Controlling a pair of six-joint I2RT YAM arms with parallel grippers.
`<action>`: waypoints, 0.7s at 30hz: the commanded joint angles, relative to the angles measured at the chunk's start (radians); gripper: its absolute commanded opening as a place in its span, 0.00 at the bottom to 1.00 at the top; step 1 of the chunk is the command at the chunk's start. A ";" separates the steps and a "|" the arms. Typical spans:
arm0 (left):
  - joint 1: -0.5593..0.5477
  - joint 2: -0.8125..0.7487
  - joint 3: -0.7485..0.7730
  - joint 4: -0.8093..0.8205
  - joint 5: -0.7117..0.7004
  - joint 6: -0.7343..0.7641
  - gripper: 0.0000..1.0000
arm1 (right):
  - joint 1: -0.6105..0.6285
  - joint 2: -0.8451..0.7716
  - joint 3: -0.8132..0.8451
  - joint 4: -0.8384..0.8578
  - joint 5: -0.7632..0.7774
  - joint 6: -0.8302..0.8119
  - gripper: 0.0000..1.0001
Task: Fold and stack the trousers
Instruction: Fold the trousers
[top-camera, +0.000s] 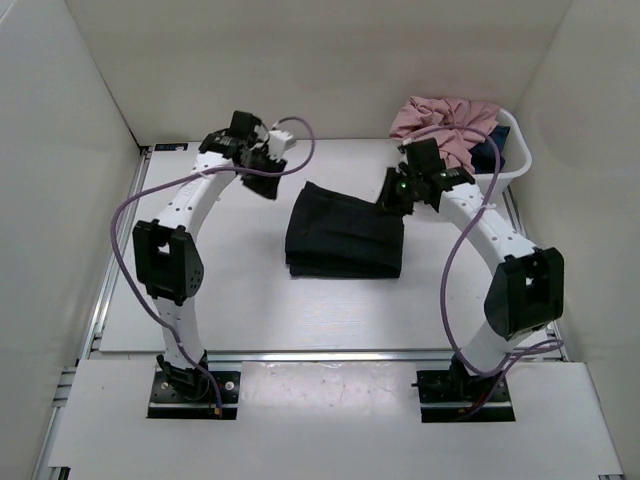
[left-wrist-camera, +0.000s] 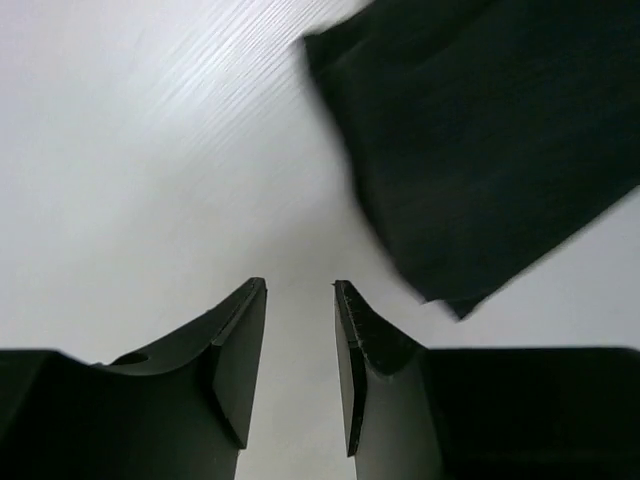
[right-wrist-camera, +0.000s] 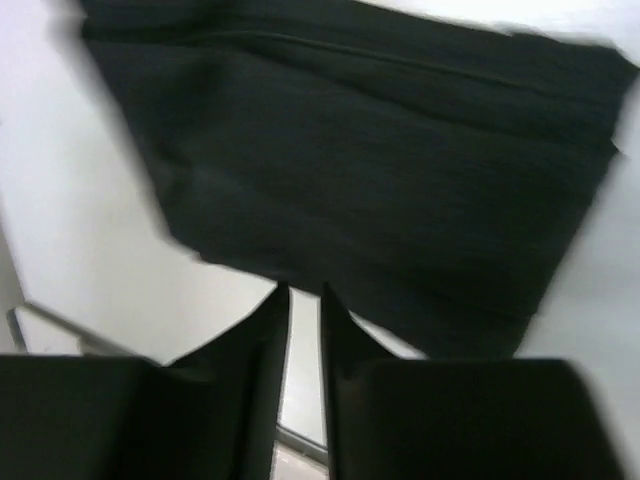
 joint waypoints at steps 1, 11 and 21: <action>-0.105 0.057 0.142 -0.001 0.233 -0.012 0.45 | -0.029 0.044 -0.137 0.099 0.036 0.068 0.17; -0.032 0.318 0.237 0.093 0.116 -0.126 0.30 | -0.106 0.124 -0.370 0.129 0.109 0.127 0.00; 0.005 0.314 0.059 0.093 0.186 -0.083 0.33 | -0.097 0.096 -0.298 0.081 0.117 -0.004 0.00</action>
